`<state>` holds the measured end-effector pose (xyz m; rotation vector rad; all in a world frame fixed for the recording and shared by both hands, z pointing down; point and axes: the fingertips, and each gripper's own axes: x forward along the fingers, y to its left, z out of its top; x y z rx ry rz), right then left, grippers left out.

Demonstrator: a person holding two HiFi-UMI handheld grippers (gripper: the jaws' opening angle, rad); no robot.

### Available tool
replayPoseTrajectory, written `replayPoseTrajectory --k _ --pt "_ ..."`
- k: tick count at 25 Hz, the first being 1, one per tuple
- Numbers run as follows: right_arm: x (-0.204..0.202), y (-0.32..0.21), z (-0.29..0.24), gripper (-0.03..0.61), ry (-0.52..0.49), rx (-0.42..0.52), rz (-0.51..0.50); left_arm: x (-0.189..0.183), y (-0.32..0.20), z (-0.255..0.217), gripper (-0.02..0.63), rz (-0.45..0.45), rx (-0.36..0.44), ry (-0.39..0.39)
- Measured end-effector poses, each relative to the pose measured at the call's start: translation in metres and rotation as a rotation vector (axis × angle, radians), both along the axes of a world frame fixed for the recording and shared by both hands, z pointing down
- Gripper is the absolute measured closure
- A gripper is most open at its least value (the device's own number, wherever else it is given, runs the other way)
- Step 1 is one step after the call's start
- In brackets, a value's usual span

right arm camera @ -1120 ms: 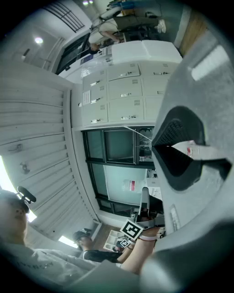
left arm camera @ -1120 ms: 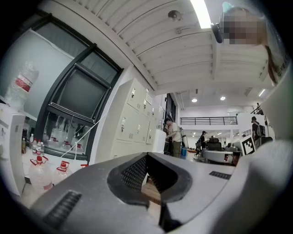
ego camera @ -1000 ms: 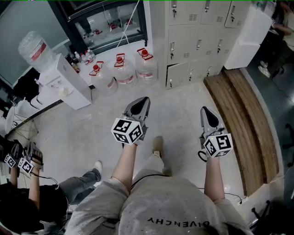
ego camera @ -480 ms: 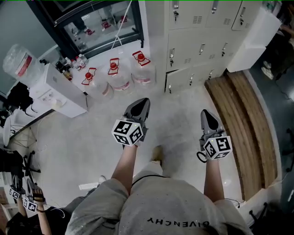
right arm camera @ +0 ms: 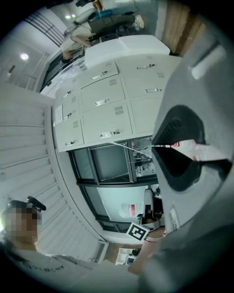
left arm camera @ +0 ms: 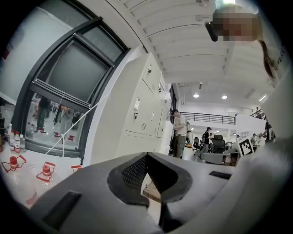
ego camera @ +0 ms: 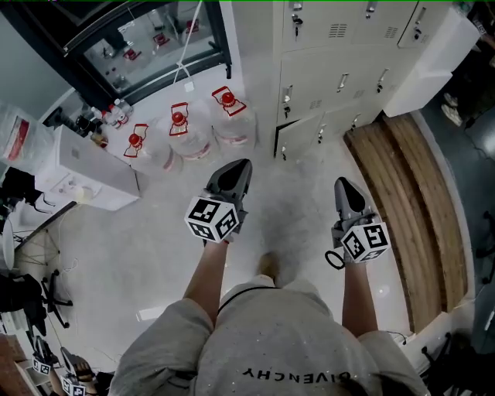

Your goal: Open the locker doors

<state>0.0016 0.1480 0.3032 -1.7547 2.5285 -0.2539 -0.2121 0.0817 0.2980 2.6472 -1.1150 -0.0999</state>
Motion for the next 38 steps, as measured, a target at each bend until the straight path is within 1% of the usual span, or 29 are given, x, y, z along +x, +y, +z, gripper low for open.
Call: replayPoseTrajectory --k 5,10,14,18,22,27,33,38 --pt "-0.007 -0.035 0.025 0.555 -0.02 -0.041 -0.014 -0.002 -0.031 0.022 0.615 0.007 -0.033 -0.004" --pt "-0.007 -0.076 0.053 0.546 -0.033 -0.074 -0.048 0.004 -0.064 0.046 0.615 -0.008 -0.063 -0.003" --pt "-0.008 -0.119 0.072 0.535 -0.058 -0.096 -0.079 0.012 -0.095 0.06 0.615 -0.024 -0.08 -0.007" --pt "-0.012 -0.169 0.089 0.523 -0.075 -0.123 -0.139 0.022 -0.133 0.074 0.615 -0.05 -0.106 -0.012" --pt "-0.015 -0.218 0.108 0.506 -0.066 -0.152 -0.21 0.037 -0.171 0.09 0.615 -0.076 -0.132 -0.013" --pt "-0.018 -0.272 0.136 0.486 -0.05 -0.179 -0.274 0.058 -0.211 0.118 0.615 -0.091 -0.163 -0.015" --pt "-0.026 -0.327 0.173 0.463 -0.022 -0.198 -0.33 0.077 -0.251 0.146 0.615 -0.123 -0.181 -0.006" --pt "-0.039 -0.365 0.201 0.446 0.011 -0.194 -0.36 0.084 -0.275 0.168 0.615 -0.145 -0.182 0.002"
